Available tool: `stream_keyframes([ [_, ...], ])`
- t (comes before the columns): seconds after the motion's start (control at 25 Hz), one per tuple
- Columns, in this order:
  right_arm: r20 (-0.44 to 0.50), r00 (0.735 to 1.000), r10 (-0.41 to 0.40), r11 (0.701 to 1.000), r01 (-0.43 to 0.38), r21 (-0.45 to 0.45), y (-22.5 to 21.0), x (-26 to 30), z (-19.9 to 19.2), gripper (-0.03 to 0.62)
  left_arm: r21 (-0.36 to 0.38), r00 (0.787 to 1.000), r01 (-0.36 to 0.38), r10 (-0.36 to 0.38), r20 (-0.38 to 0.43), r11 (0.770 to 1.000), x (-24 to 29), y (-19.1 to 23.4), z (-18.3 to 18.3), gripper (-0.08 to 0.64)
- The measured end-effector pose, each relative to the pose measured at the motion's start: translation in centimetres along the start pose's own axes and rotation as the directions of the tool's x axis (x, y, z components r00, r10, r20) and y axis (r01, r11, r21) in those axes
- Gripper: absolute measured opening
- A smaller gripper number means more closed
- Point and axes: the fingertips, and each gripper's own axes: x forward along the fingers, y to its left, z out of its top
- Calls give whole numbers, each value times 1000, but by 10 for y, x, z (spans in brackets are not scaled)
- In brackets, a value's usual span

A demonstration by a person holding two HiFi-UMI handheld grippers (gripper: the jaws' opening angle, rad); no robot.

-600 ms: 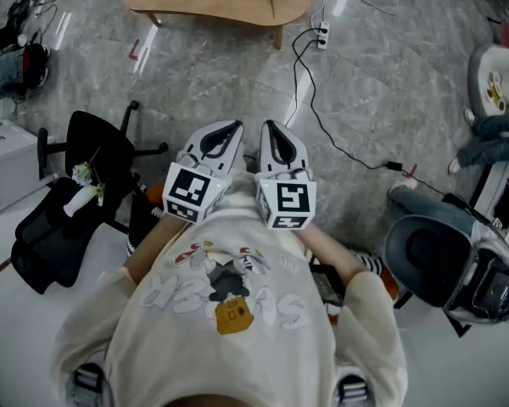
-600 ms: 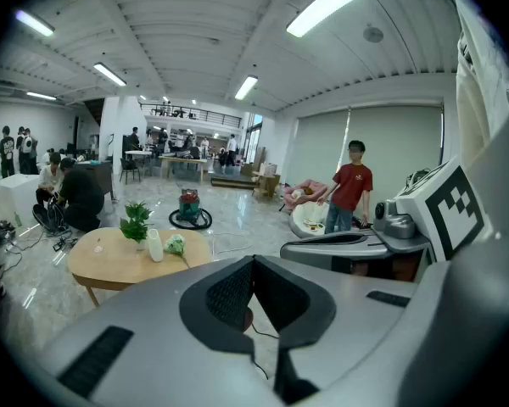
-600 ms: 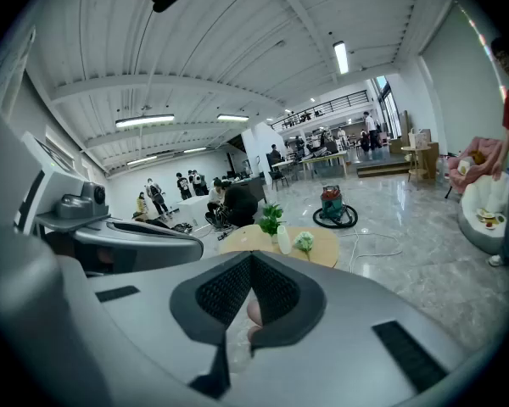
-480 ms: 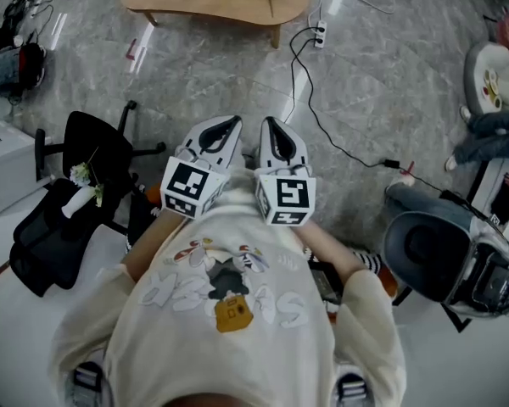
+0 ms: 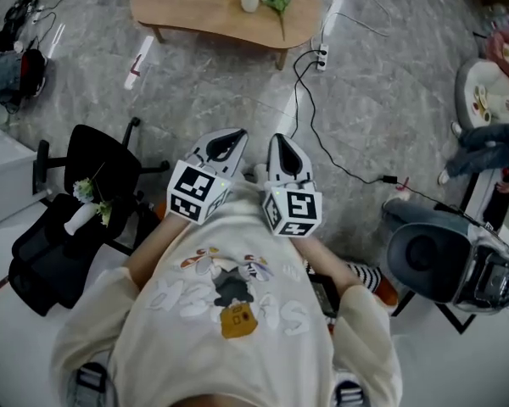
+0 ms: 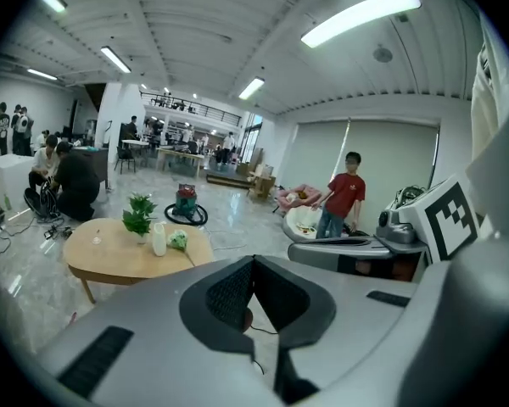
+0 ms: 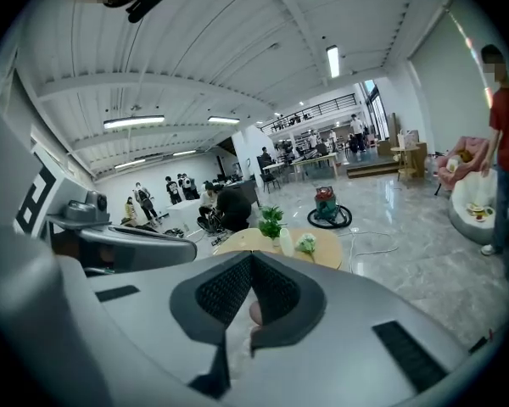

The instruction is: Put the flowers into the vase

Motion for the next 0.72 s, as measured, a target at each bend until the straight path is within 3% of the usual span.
stream_keyframes([
  [0.4, 1, 998, -67, 998, 67, -14, 52, 15, -9, 5, -48, 996, 68, -66, 53, 997, -42, 46, -3, 3],
  [0.72, -31, 994, -108, 994, 109, 19, 46, 34, -14, 5, -84, 996, 78, -75, 47, 993, -39, 71, -3, 3],
])
